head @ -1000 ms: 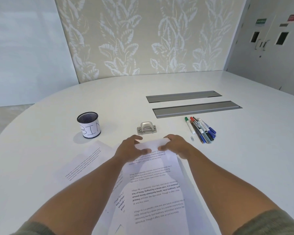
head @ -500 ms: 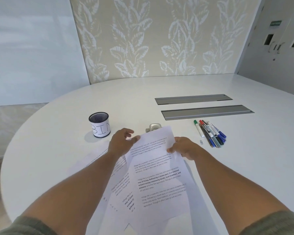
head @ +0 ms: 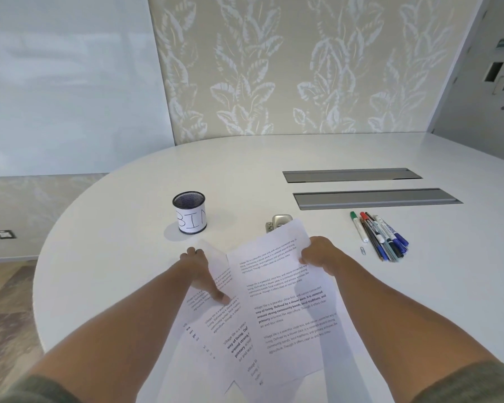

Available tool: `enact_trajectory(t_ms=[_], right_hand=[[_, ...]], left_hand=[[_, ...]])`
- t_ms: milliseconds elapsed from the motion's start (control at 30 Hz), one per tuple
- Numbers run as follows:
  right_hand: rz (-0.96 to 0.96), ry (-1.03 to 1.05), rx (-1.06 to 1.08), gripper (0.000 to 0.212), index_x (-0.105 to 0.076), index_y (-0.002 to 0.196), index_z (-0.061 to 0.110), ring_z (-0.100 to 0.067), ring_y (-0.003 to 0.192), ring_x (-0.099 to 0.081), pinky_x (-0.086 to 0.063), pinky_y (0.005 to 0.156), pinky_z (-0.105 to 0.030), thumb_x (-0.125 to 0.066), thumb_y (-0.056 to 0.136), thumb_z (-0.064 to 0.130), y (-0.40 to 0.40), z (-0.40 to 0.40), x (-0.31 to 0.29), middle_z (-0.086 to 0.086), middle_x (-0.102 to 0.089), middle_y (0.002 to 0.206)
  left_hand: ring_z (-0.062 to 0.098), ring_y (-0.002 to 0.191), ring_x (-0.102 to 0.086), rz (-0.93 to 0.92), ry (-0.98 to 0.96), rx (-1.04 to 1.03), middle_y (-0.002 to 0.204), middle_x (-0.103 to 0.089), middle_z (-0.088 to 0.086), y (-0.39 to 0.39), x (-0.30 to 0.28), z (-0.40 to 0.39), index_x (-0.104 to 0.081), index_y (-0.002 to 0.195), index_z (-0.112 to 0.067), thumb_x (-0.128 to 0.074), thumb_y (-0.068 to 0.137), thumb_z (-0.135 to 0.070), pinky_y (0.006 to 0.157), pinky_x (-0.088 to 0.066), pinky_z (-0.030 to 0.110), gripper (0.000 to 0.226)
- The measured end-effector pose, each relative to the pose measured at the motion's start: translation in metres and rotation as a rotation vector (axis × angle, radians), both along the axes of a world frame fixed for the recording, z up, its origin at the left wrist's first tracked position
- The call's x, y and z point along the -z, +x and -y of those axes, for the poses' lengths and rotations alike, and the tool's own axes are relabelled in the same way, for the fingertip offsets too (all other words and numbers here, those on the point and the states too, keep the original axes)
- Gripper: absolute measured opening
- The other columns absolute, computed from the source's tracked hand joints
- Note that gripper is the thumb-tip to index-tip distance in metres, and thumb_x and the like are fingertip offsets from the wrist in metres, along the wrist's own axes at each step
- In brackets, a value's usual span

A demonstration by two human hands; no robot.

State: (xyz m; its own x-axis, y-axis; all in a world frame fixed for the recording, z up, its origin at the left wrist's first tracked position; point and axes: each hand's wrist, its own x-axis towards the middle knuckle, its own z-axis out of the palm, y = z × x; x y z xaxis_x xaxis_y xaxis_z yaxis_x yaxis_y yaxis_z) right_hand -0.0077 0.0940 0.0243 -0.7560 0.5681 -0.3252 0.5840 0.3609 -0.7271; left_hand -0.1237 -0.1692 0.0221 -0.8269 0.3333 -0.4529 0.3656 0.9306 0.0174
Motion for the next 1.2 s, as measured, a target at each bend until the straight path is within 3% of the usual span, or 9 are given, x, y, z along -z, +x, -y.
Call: enact_trajectory(t_ms=[167,300,400,533,667,867,1033,1100,1200], right_hand=[[-0.008,-0.046,0.009,0.032,-0.062,0.111,-0.004,-0.03,0.088,-0.06,-0.049,0.078,-0.034,-0.068,0.079,-0.003,-0.003,0.002,0.0,-0.017,-0.064,0.103],[-0.016,-0.102,0.007,0.033,-0.064,0.111,0.0,-0.034,0.101,-0.064,-0.053,0.089,-0.04,-0.071,0.079,-0.001,-0.003,0.003,0.002,-0.016,-0.068,0.109],[-0.016,-0.117,-0.018,0.032,-0.066,0.112,0.004,-0.034,0.101,-0.065,-0.052,0.091,-0.041,-0.07,0.08,0.0,-0.004,0.002,0.004,-0.015,-0.069,0.111],[0.0,-0.112,-0.059,0.031,-0.067,0.112,0.005,-0.033,0.102,-0.065,-0.052,0.092,-0.041,-0.069,0.081,0.001,-0.004,0.002,0.005,-0.015,-0.069,0.112],[-0.011,-0.138,-0.121,0.031,-0.067,0.113,0.007,-0.031,0.102,-0.065,-0.052,0.09,-0.041,-0.069,0.082,0.002,-0.003,0.006,0.004,-0.013,-0.069,0.113],[-0.08,-0.236,-0.194,0.025,-0.069,0.105,0.015,-0.021,0.089,-0.069,-0.05,0.068,-0.027,-0.073,0.082,0.005,-0.001,0.014,0.002,-0.007,-0.073,0.107],[-0.11,-0.249,-0.21,0.029,-0.069,0.105,0.016,-0.023,0.094,-0.067,-0.051,0.073,-0.03,-0.075,0.08,0.003,-0.004,0.019,0.004,-0.007,-0.073,0.108],[-0.127,-0.224,-0.202,0.032,-0.069,0.109,0.013,-0.024,0.096,-0.066,-0.051,0.077,-0.032,-0.074,0.08,0.002,-0.005,0.019,0.006,-0.008,-0.072,0.111],[-0.163,-0.188,-0.158,0.031,-0.071,0.111,0.007,-0.03,0.104,-0.066,-0.051,0.096,-0.043,-0.071,0.081,-0.001,-0.007,0.018,0.007,-0.011,-0.072,0.112]], left_hand=[[0.03,0.13,-0.042,0.022,0.026,-0.027,0.141,-0.026,0.012,0.0,0.007,-0.003,-0.016,0.15,0.002,-0.084,0.047,-0.07,0.101,-0.047,0.039,0.143],[0.028,0.123,-0.048,0.077,0.084,-0.055,0.139,-0.032,0.007,-0.002,0.011,-0.002,-0.022,0.147,-0.005,-0.088,0.045,-0.065,0.09,-0.047,0.036,0.135],[0.024,0.115,-0.052,0.096,0.216,-0.077,0.137,-0.05,0.0,-0.008,0.014,0.003,-0.039,0.139,-0.015,-0.09,0.05,-0.054,0.085,-0.045,0.033,0.11],[0.027,0.127,-0.051,0.134,0.338,-0.06,0.144,-0.05,0.001,-0.016,0.008,0.008,-0.045,0.144,-0.017,-0.077,0.077,-0.041,0.105,-0.043,0.04,0.079],[0.023,0.103,-0.054,0.101,0.463,0.002,0.12,-0.063,0.005,-0.024,-0.003,0.012,-0.064,0.123,-0.019,-0.061,0.092,-0.023,0.087,-0.045,0.033,0.031],[0.027,0.115,-0.06,0.133,0.707,0.024,0.117,-0.07,0.008,-0.029,-0.013,0.017,-0.067,0.114,-0.013,-0.054,0.089,0.001,0.098,-0.047,0.037,0.032],[0.019,0.101,-0.064,0.156,0.871,-0.016,0.112,-0.071,0.007,-0.029,-0.01,0.025,-0.067,0.11,-0.01,-0.057,0.087,0.009,0.089,-0.049,0.028,0.032],[0.018,0.096,-0.065,0.101,0.933,-0.118,0.107,-0.071,0.005,-0.032,-0.005,0.03,-0.067,0.116,-0.009,-0.061,0.089,0.002,0.081,-0.049,0.024,0.03],[0.018,0.093,-0.064,0.025,0.953,-0.3,0.098,-0.069,-0.002,-0.037,0.003,0.044,-0.068,0.112,-0.017,-0.069,0.09,-0.02,0.074,-0.048,0.026,0.022]])
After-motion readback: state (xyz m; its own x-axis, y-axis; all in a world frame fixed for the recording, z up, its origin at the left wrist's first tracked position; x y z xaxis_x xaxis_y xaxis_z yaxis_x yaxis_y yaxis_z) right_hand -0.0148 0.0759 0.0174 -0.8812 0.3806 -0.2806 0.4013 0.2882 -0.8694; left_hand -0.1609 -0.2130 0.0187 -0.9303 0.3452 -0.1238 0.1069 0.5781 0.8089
